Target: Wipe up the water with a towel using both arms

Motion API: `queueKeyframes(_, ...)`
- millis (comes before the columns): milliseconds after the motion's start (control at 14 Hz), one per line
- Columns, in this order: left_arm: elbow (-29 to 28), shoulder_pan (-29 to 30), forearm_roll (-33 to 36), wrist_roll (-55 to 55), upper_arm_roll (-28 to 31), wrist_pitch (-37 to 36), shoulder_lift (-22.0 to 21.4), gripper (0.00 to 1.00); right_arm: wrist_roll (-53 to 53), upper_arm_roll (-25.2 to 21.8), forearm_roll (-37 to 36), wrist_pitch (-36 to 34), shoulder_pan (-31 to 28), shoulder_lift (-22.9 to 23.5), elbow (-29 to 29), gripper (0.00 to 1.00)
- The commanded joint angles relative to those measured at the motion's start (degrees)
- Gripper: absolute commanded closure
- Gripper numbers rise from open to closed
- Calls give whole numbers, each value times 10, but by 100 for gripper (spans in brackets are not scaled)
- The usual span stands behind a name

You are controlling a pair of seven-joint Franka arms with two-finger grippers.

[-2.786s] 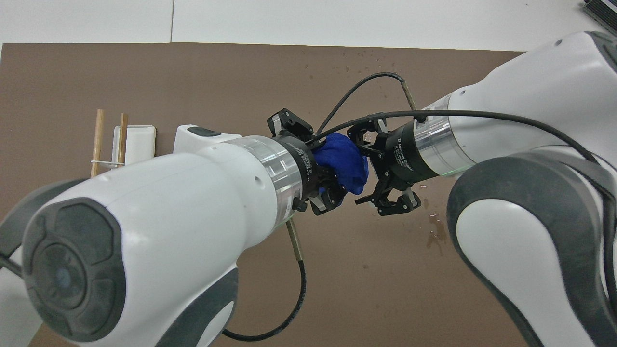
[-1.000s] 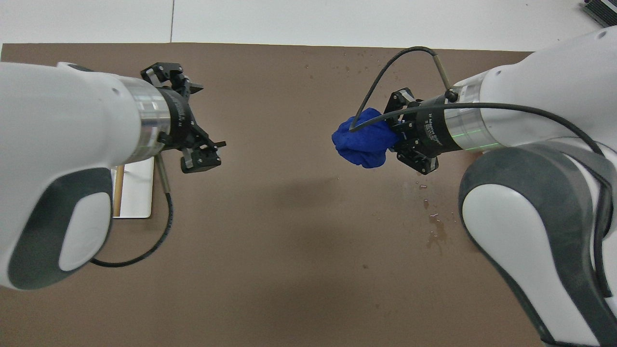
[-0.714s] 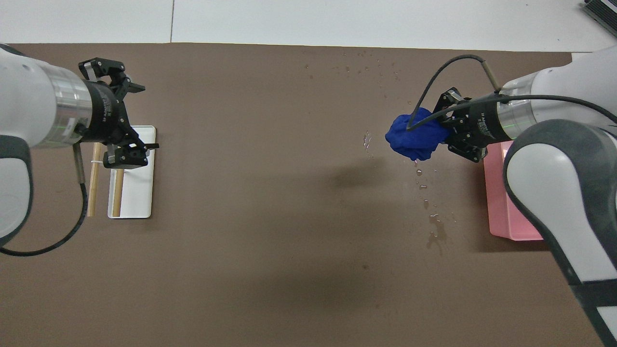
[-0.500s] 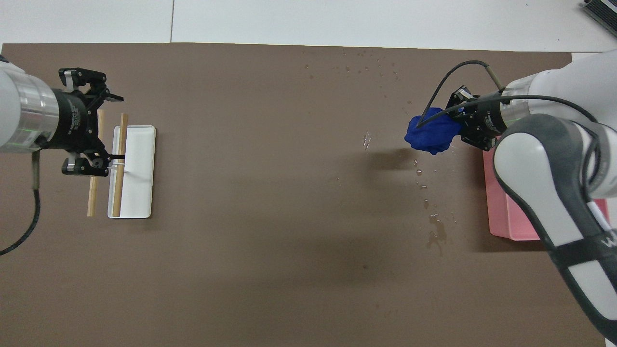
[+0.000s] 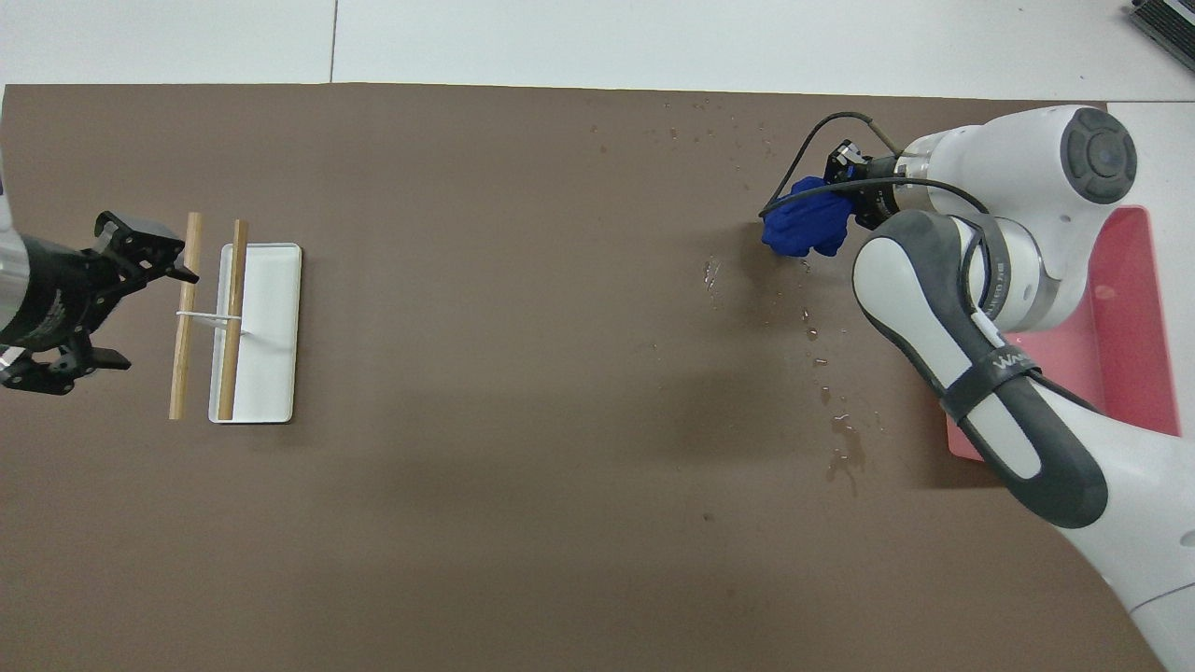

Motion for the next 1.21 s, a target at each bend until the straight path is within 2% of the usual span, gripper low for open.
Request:
queueKeyframes(0, -14, -65, 20, 154, 83, -13, -15, 0, -11, 3, -13, 13, 2, -25, -70, 100)
queueKeyframes(71, -11, -114, 38, 176, 124, -15, -12, 0, -26, 3, -14, 14, 2, -37, -105, 100)
queueKeyframes(143, -10, -137, 50, 187, 139, -15, -10, 0, -50, 3, -14, 15, 2, -50, -135, 100)
queueKeyframes(286, 15, -141, 64, 202, 137, -25, 7, 0, -88, 3, -18, 14, -3, -64, -170, 100)
queueKeyframes(429, 87, -144, 64, 207, 137, -66, 59, 0, -111, 3, -19, 11, -1, -79, -206, 100)
queueKeyframes(500, 90, -147, 67, 217, 137, -75, 62, 0, -123, 3, -20, 11, 1, -88, -227, 100)
queueKeyframes(714, 24, -151, 69, 225, 137, -70, 30, 0, -163, 3, -21, -9, -6, -126, -284, 100)
queueKeyframes(857, 3, -151, 65, 220, 140, -71, 18, 0, -172, 3, -21, -52, -15, -156, -314, 100)
queueKeyframes(1000, -4, -154, 64, 225, 142, -68, 16, 0, -168, 3, -21, -113, -21, -177, -327, 100)
queueKeyframes(1143, -1, -164, 64, 226, 142, -62, 17, 0, -182, 3, -21, -158, -54, -197, -345, 100)
